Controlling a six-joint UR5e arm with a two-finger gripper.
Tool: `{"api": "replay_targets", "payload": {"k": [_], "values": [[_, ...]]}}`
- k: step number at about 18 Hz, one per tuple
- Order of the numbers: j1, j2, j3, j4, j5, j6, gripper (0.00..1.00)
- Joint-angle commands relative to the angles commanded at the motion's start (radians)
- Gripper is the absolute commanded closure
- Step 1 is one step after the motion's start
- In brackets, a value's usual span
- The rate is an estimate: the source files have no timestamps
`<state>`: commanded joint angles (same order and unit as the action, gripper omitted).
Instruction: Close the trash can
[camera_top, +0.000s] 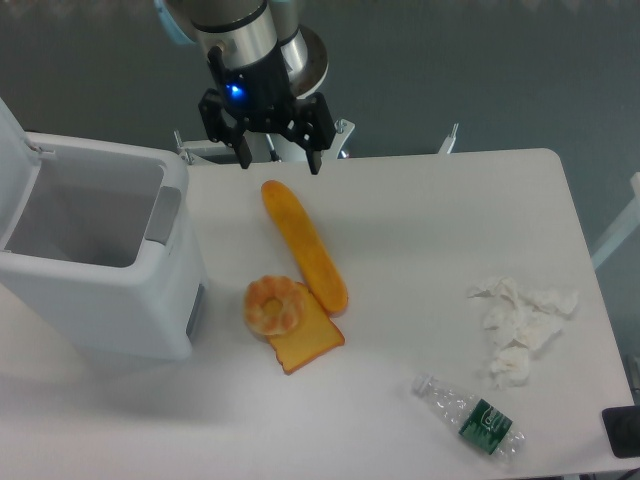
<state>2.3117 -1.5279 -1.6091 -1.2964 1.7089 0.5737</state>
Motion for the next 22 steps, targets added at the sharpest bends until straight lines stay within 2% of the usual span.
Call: {"api": "replay_targets", "payload": {"k": [7, 9, 11, 13, 16, 18, 22], "values": [[0.0, 0.014, 0.005, 0.043, -0.034, -0.02, 0.0], [-0.003, 0.034, 0.012, 0.055, -0.049, -0.099, 0.0], [-0.006, 0.052, 0.014, 0.103, -0.087, -0.243, 0.0], [-0.009, 0.067, 0.02, 0.121, -0.109, -0.294, 0.0], [-0.014, 0.1, 0.023, 0.12, -0.162, -0.319, 0.0], [-0.015, 0.13, 0.023, 0.118, -0.239, -0.34, 0.0], [-0.034, 0.172, 0.021, 0.117, -0.478, -0.434, 0.0]]}}
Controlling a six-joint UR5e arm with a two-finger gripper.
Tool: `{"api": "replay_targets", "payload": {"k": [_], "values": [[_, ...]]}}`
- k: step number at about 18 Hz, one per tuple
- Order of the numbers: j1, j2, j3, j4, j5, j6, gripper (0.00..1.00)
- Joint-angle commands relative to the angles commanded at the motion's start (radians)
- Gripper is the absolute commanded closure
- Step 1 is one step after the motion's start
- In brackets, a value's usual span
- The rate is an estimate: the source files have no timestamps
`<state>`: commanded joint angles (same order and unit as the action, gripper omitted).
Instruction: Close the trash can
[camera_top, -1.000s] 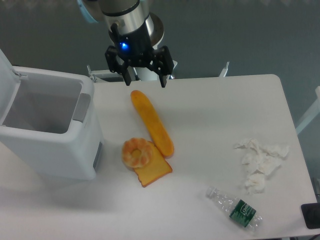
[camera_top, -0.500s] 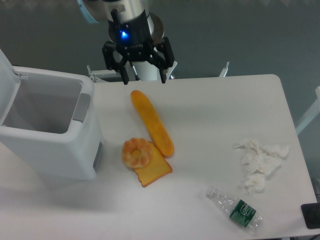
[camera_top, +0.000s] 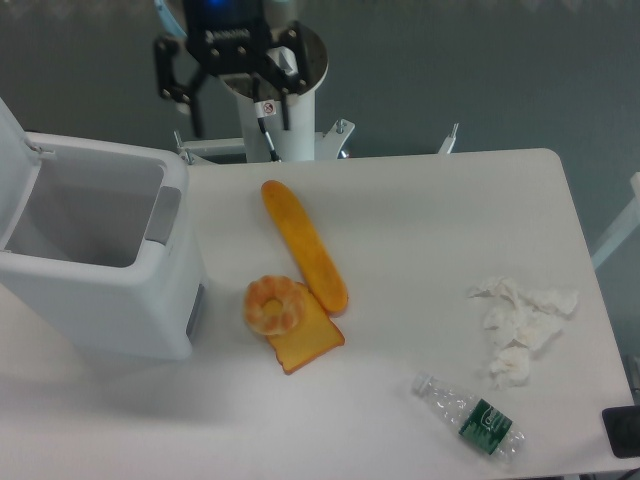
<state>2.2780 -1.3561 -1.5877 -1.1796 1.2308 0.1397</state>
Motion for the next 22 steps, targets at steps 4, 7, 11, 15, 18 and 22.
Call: {"api": "replay_targets", "payload": {"k": [4, 7, 11, 15, 18, 22], "values": [[-0.035, 0.017, 0.002, 0.002, -0.147, -0.002, 0.0], [-0.069, 0.04, 0.0, 0.0, -0.221, -0.008, 0.0], [-0.136, 0.041, 0.006, 0.003, -0.306, -0.058, 0.0], [-0.16, 0.043, -0.009, -0.002, -0.431, -0.074, 0.0], [-0.172, 0.034, -0.009, 0.002, -0.511, -0.071, 0.0], [-0.201, 0.002, -0.02, 0.008, -0.623, -0.063, 0.0]]}}
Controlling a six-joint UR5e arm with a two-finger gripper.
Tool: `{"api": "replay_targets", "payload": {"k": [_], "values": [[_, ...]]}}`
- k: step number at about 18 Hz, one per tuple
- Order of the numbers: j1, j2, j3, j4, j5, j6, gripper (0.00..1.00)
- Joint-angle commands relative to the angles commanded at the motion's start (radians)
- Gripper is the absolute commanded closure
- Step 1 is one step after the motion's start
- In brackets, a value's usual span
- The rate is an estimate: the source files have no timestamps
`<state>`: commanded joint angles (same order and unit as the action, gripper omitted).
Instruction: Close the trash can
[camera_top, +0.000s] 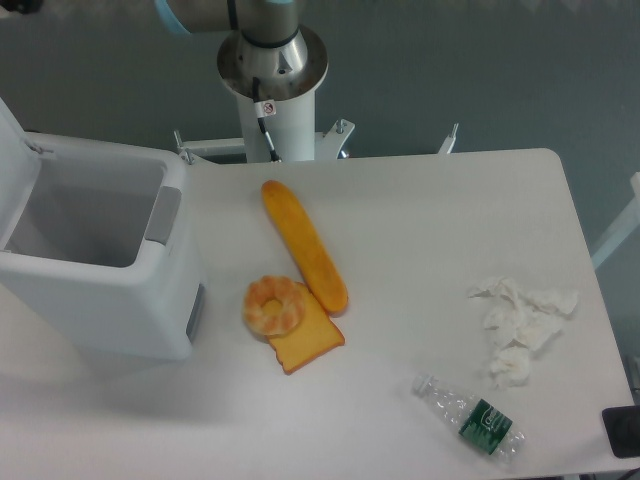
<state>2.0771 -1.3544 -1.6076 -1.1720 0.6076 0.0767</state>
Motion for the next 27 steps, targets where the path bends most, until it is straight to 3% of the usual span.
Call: {"api": "replay_targets", "payload": {"k": [5, 9, 15, 27], "values": [[-0.072, -0.015, 0.002, 0.002, -0.031, 0.025, 0.0], [-0.081, -0.025, 0.003, 0.002, -0.11, 0.026, 0.0], [-0.124, -0.115, 0.014, 0.029, -0.184, 0.069, 0.0], [-0.149, -0.186, 0.025, 0.045, -0.177, 0.066, 0.0]]}}
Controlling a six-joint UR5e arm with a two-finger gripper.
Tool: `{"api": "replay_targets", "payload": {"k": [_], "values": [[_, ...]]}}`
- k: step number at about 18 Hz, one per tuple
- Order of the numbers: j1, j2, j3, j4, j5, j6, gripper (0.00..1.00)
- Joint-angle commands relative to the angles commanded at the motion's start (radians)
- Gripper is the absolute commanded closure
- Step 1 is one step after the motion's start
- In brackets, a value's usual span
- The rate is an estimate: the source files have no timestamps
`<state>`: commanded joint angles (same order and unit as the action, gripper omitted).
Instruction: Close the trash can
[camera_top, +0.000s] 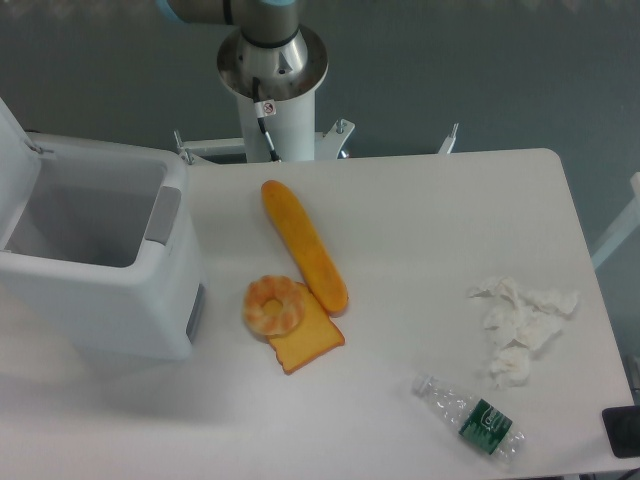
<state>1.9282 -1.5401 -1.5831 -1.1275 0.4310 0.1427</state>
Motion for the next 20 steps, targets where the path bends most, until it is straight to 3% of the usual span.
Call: {"api": "replay_targets", "payload": {"k": [12, 17, 20], "values": [[0.008, 0.005, -0.012, -0.002, 0.153, 0.0, 0.0], [0.069, 0.024, -0.014, -0.002, 0.212, 0.003, 0.0], [0.098, 0.046, -0.015, -0.002, 0.311, 0.003, 0.0]]}}
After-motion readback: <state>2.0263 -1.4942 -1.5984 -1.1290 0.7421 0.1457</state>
